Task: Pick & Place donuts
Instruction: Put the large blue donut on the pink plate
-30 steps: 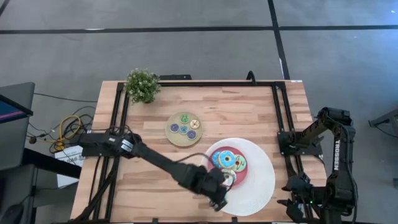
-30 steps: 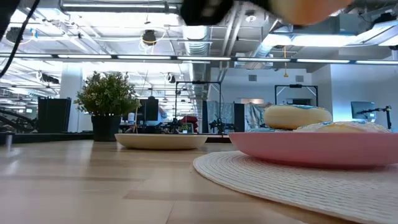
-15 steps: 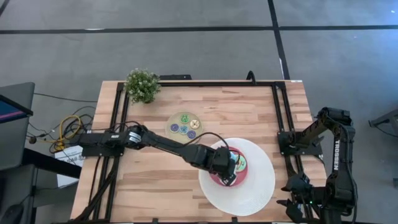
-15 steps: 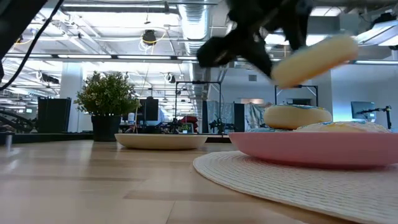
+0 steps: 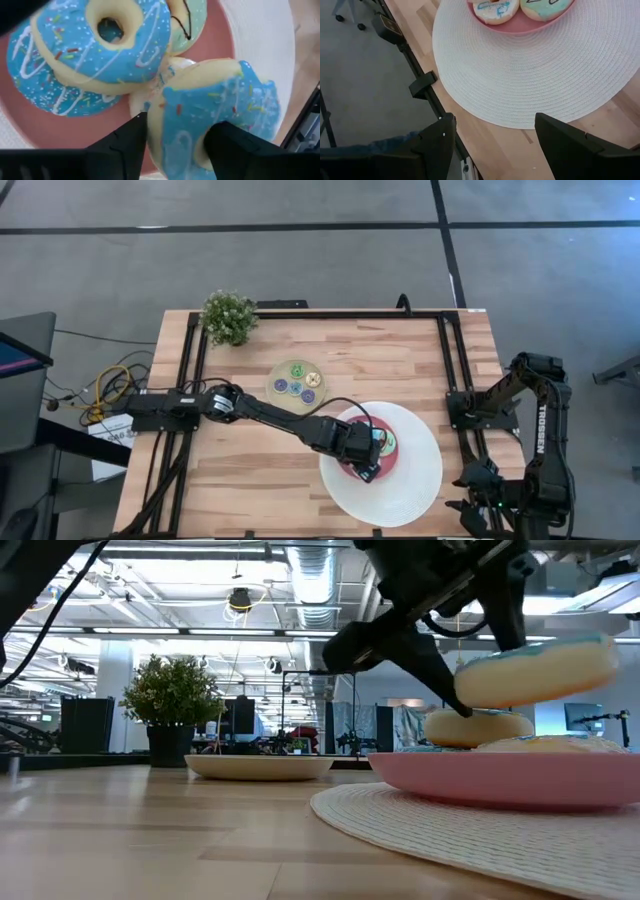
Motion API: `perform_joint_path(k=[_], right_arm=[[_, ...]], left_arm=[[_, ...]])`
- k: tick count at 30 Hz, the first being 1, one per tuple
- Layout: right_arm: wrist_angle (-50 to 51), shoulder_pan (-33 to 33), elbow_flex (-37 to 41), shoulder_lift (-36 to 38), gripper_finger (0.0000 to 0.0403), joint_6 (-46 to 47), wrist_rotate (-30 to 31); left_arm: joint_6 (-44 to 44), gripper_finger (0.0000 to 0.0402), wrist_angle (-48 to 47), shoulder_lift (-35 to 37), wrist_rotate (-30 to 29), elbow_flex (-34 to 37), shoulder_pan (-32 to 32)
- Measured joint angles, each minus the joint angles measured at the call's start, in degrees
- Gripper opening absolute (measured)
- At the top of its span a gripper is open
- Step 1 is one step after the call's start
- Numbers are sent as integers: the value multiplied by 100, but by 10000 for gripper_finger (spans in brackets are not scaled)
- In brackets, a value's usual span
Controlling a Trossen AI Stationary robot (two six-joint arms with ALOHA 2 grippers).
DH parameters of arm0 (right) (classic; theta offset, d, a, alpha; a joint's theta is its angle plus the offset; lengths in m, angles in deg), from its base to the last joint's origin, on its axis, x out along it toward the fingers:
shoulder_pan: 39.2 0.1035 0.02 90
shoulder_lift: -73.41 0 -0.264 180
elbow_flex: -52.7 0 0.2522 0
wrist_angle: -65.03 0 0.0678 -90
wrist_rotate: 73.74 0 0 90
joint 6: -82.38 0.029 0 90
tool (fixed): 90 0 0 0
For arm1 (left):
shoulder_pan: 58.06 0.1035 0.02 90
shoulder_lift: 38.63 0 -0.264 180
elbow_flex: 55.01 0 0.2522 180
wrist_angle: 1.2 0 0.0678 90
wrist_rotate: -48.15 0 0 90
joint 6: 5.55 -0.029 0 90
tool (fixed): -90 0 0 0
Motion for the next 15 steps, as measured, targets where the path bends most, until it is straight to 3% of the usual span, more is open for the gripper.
perform_joint_path(k=[15], right_arm=[[1, 0, 0, 0, 260, 0, 0]], left_arm=[[156, 204, 56, -1, -91, 0, 7]])
